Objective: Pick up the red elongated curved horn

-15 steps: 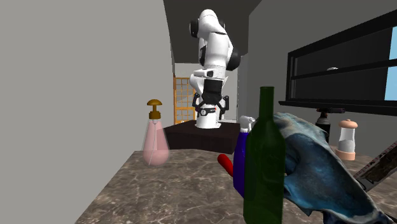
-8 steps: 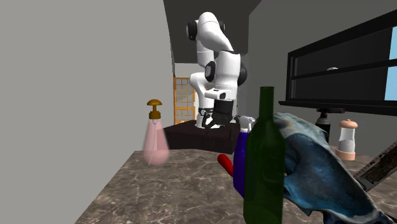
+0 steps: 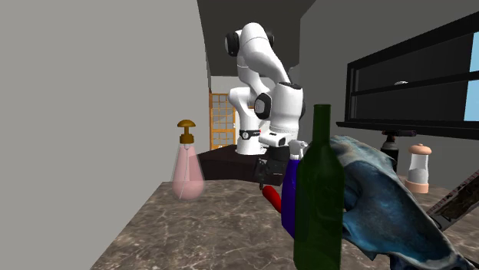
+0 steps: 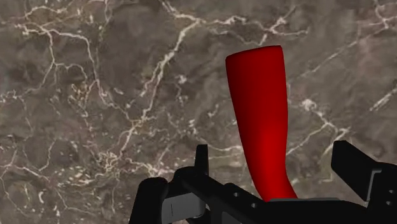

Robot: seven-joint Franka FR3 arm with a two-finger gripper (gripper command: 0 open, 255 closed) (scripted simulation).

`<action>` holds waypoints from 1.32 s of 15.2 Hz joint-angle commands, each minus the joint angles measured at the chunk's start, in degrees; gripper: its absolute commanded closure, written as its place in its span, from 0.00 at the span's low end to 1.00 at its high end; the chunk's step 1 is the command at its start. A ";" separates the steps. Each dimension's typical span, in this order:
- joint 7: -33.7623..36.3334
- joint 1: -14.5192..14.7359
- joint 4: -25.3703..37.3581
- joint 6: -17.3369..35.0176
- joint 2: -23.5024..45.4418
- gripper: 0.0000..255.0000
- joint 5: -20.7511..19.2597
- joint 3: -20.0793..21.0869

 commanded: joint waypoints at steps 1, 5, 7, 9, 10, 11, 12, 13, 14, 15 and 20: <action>0.51 0.45 0.50 0.97 1.50 0.00 -0.66 -0.54; 1.32 1.19 1.43 2.61 4.10 0.00 -1.70 -1.53; 1.38 1.23 1.35 2.59 4.00 1.00 -1.67 -1.49; 1.38 1.23 1.34 2.60 4.01 1.00 -1.68 -1.50; 1.39 1.23 1.32 2.60 3.99 1.00 -1.68 -1.49; 1.36 1.22 1.34 2.59 3.99 1.00 -1.68 -1.49; 1.36 1.21 1.33 2.58 3.98 1.00 -1.67 -1.49; 1.37 1.22 1.34 2.58 3.98 1.00 -1.67 -1.48; 1.38 1.22 1.32 2.60 3.99 1.00 -1.68 -1.49; 1.37 1.22 1.31 2.60 3.97 1.00 -1.68 -1.49; 0.42 0.35 0.40 0.77 1.20 1.00 -0.53 -0.42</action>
